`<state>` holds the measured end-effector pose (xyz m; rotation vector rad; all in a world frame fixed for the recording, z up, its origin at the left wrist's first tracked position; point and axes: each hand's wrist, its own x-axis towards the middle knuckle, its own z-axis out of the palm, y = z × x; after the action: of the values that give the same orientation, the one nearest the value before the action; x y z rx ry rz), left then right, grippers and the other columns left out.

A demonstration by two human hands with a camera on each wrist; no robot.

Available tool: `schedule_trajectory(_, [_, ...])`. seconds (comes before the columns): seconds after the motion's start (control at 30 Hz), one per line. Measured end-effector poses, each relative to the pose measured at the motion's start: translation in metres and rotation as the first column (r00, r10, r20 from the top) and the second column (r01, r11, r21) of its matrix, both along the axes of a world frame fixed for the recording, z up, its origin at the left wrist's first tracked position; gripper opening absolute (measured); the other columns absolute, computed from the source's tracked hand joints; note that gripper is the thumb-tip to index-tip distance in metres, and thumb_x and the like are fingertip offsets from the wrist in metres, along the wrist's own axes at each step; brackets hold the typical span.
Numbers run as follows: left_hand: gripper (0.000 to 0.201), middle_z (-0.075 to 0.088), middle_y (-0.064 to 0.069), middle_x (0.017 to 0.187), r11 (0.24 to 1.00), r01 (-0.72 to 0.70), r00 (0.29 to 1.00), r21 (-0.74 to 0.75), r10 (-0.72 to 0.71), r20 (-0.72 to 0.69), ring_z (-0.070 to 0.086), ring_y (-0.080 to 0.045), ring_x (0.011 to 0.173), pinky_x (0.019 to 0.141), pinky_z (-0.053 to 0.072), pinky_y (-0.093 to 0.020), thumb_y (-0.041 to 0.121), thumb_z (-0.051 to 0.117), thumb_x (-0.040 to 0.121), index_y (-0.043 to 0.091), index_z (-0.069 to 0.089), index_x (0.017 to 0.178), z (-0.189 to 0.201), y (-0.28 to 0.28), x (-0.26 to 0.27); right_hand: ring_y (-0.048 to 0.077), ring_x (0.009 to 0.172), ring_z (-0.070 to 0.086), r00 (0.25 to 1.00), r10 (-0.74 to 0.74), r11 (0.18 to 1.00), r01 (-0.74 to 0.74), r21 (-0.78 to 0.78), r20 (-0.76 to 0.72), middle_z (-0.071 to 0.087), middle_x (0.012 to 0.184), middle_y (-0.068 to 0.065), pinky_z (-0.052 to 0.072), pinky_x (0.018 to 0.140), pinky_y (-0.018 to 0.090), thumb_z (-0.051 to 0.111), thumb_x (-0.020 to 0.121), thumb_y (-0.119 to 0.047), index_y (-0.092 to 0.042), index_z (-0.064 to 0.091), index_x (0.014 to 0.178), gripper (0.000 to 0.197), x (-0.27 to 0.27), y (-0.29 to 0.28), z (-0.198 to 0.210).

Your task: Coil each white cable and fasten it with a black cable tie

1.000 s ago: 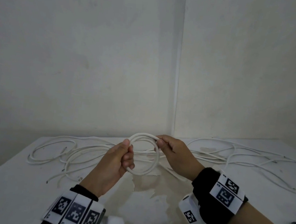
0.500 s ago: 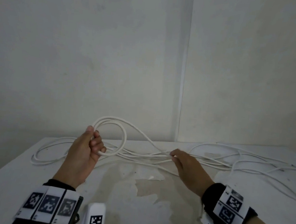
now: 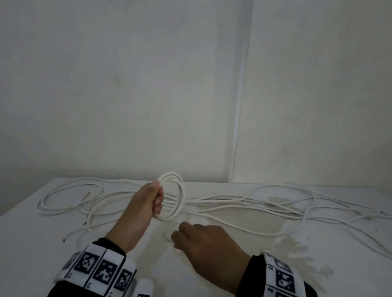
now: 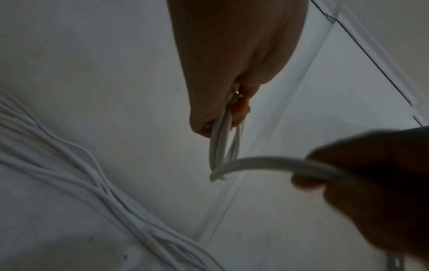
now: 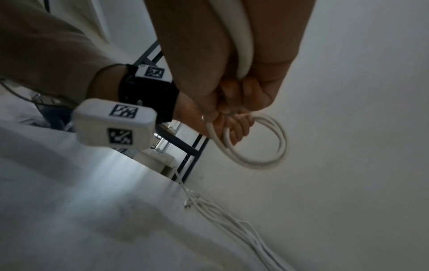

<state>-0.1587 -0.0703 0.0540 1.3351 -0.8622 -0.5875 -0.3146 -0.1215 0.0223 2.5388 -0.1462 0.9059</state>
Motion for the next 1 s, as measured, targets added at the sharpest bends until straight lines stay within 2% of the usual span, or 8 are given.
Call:
schedule_trajectory(0.07, [0.037,0.044,0.010,0.047,0.997,0.030,0.997,0.069,-0.035,0.072,0.036,-0.008,0.047,0.053,0.030,-0.024,0.022,0.032,0.100,0.013,0.048,0.069,-0.004,0.000,-0.005,0.011,0.047,0.051,0.998,0.058,0.998,-0.058,-0.014,0.034,0.054,0.065,-0.007,0.023,0.038,0.023,0.042,0.084,-0.027,-0.023,0.055,0.073,0.017,0.002,-0.004,0.010])
schedule_trajectory(0.2, [0.033,0.053,0.007,0.063,0.967,0.183,0.942,0.177,-0.224,0.249,0.048,-0.008,0.061,0.061,0.040,-0.016,0.023,0.038,0.099,0.017,0.053,0.071,-0.007,0.007,-0.020,0.011,0.048,0.054,0.985,0.128,0.985,-0.140,0.105,0.111,0.058,0.067,-0.007,0.028,0.036,0.018,0.046,0.077,-0.034,-0.024,0.052,0.076,0.012,0.004,-0.012,0.029])
schedule_trajectory(0.27, [0.032,0.053,0.011,0.066,0.950,0.204,0.940,0.237,-0.257,0.223,0.053,0.006,0.063,0.063,0.040,-0.009,0.010,0.039,0.098,0.023,0.052,0.073,-0.006,0.008,-0.030,0.011,0.042,0.052,0.983,0.115,0.975,-0.140,0.174,0.143,0.057,0.062,-0.007,0.028,0.036,0.015,0.045,0.072,-0.042,-0.023,0.049,0.070,0.020,0.003,-0.017,0.036])
schedule_trajectory(0.4, [0.044,0.041,0.007,0.049,0.908,0.327,0.928,0.261,-0.361,0.093,0.033,-0.009,0.049,0.053,0.028,-0.021,0.017,0.036,0.098,0.022,0.046,0.055,0.001,0.010,-0.042,0.014,0.043,0.050,0.976,0.092,0.928,-0.156,0.338,0.199,0.058,0.061,-0.005,0.026,0.045,0.013,0.046,0.073,-0.046,-0.016,0.053,0.064,0.032,-0.003,-0.034,0.041])
schedule_trajectory(0.5, [0.043,0.031,0.005,0.045,0.925,0.316,0.949,0.214,-0.313,-0.048,0.026,-0.009,0.043,0.045,0.024,-0.020,0.022,0.037,0.098,0.018,0.044,0.055,0.002,0.007,-0.046,0.021,0.055,0.057,0.963,0.131,0.839,-0.235,0.491,0.237,0.061,0.070,0.001,0.043,0.050,0.023,0.048,0.080,-0.042,-0.012,0.059,0.072,0.033,-0.007,-0.043,0.038])
schedule_trajectory(0.63, [0.041,0.028,0.006,0.040,0.936,0.282,0.959,0.211,-0.273,-0.075,0.022,-0.006,0.036,0.041,0.020,-0.018,0.022,0.034,0.099,0.010,0.043,0.060,0.004,0.011,-0.050,0.022,0.051,0.058,0.953,0.135,0.886,-0.238,0.398,0.271,0.059,0.071,0.004,0.044,0.043,0.028,0.046,0.085,-0.032,-0.011,0.062,0.073,0.029,-0.011,-0.055,0.037])
schedule_trajectory(0.77, [0.044,0.028,0.006,0.042,0.921,0.283,0.958,0.267,-0.284,-0.037,0.023,-0.007,0.038,0.042,0.022,-0.017,0.031,0.032,0.099,0.010,0.044,0.063,0.006,0.017,-0.053,0.017,0.047,0.053,0.963,0.113,0.948,-0.178,0.264,0.243,0.057,0.068,0.004,0.042,0.038,0.024,0.044,0.084,-0.023,-0.010,0.063,0.069,0.027,-0.015,-0.062,0.036])
schedule_trajectory(1.0, [0.044,0.028,0.006,0.044,0.903,0.356,0.934,0.241,-0.351,-0.066,0.023,-0.007,0.038,0.043,0.023,-0.017,0.030,0.030,0.099,0.012,0.040,0.061,0.020,0.015,-0.057,0.015,0.046,0.049,0.936,0.122,0.976,-0.173,0.131,0.330,0.056,0.066,0.004,0.035,0.052,0.021,0.044,0.089,-0.026,-0.008,0.059,0.066,0.032,-0.019,-0.061,0.053])
